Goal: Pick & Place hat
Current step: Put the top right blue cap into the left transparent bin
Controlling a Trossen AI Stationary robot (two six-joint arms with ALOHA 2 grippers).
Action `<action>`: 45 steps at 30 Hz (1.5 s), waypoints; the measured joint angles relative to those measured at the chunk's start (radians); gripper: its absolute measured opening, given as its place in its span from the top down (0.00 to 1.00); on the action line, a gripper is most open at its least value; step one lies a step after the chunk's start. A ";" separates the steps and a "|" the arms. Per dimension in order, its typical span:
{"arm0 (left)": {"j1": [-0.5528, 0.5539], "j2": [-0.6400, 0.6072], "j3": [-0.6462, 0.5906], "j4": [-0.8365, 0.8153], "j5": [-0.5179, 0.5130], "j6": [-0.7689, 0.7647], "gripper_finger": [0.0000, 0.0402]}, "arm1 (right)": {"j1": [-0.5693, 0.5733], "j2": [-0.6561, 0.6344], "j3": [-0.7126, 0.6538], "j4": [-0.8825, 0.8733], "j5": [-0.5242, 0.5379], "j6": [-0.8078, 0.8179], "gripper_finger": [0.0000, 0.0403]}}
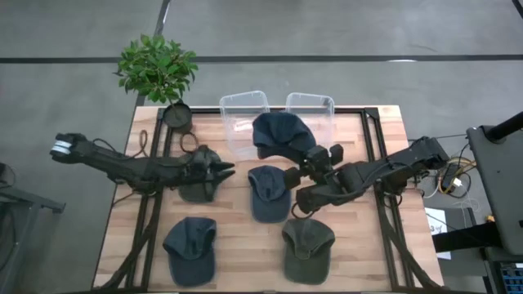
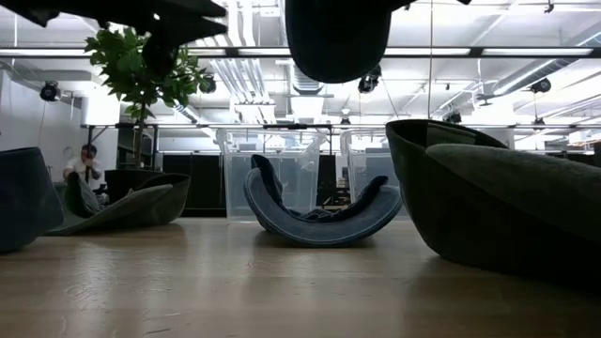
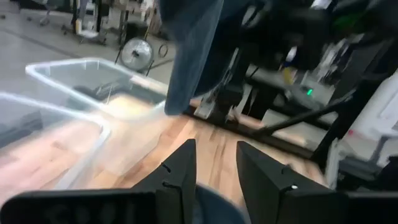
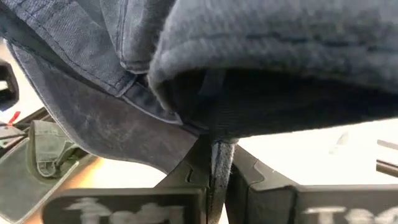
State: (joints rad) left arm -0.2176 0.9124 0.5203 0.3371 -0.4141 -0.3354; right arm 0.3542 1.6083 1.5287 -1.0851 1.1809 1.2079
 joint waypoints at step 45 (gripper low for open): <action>0.009 0.238 0.303 -0.117 -0.268 0.142 0.73 | -0.009 0.028 0.001 0.084 0.000 -0.041 0.97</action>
State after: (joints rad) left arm -0.2084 1.1504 0.8234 0.2203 -0.6823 -0.1937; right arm 0.3457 1.6363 1.5295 -1.0013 1.1814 1.1667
